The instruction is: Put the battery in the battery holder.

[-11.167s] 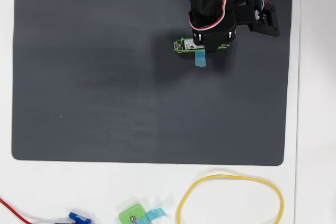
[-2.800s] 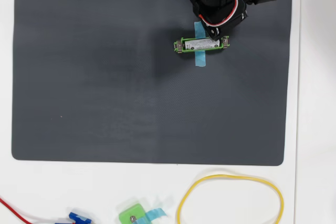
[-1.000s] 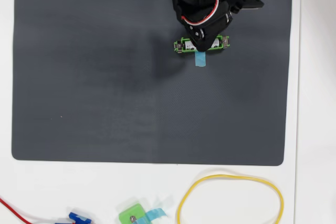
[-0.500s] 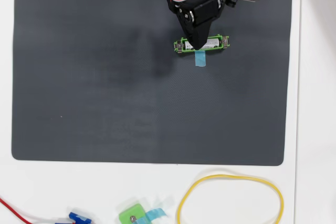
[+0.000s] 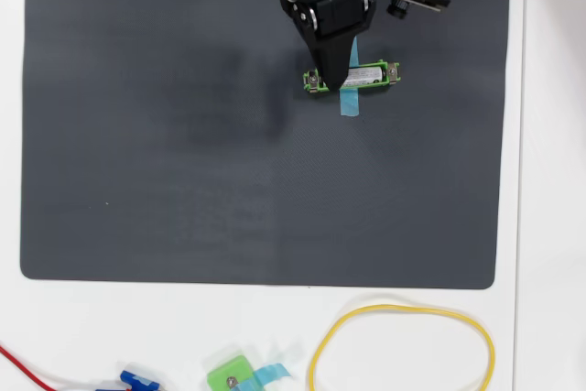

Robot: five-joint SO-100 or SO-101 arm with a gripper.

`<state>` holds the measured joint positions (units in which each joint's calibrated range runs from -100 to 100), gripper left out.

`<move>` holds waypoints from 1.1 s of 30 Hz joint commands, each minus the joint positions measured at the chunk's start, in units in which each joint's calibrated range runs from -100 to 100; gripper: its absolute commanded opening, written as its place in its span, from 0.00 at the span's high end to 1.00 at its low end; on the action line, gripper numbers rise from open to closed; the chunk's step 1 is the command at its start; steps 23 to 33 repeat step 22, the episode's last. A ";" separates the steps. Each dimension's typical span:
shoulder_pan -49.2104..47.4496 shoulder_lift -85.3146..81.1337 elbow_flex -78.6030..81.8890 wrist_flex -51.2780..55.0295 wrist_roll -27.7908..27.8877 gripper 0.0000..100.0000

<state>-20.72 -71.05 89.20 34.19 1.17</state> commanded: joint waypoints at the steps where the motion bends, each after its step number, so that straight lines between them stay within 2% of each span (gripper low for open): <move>1: -0.40 -1.06 -1.36 -0.19 -1.53 1.00; 8: -1.23 -3.02 1.72 -0.02 -1.53 1.00; 19: 5.62 -22.89 9.57 0.07 -1.22 1.00; 33: 5.83 -24.09 10.80 0.16 -1.32 1.00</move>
